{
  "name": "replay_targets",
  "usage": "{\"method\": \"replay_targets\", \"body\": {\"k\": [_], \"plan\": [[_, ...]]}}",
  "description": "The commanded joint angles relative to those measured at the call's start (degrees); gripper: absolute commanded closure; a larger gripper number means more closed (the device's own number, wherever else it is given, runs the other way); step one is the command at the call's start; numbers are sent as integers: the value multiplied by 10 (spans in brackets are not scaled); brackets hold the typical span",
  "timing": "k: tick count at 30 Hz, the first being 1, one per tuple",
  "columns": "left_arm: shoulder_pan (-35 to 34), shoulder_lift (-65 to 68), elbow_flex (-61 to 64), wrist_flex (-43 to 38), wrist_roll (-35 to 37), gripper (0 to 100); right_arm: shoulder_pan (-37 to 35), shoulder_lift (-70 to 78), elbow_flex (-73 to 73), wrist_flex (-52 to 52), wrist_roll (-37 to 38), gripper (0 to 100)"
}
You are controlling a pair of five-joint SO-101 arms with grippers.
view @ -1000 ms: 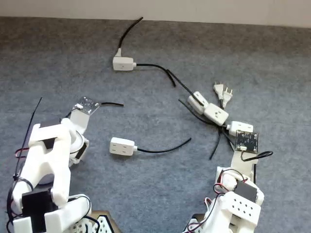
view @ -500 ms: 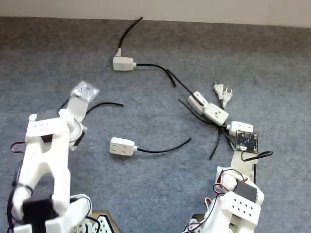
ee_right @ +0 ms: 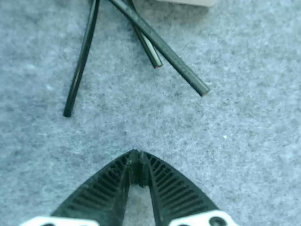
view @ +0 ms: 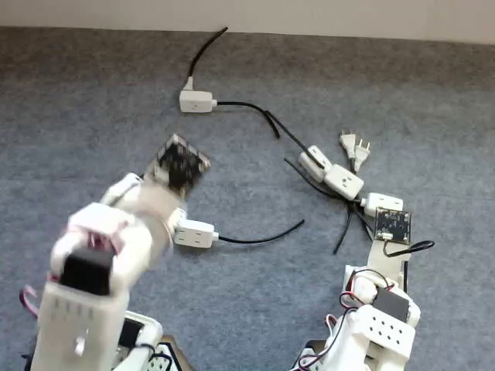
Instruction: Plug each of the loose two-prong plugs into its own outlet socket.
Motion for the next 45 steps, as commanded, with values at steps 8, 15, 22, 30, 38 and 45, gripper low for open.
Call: {"method": "replay_targets", "body": {"k": [8,15,22,30,38,45], "plan": [[154,-401,268,-260,235,994,-8,-3,2,-13,3,986],[196,-374,337,-378,300,994,-8,-4,-13,-15,3,986],[258,-381,453,-558,297,994,-23,-4,-222,16,3,990],[256,-381,521,-658,297,994,-250,-4,-529,157,3,990],[256,-381,521,-657,297,994,-481,-4,-712,238,3,990],[256,-381,521,-657,297,994,-636,-4,-792,289,2,990]]}}
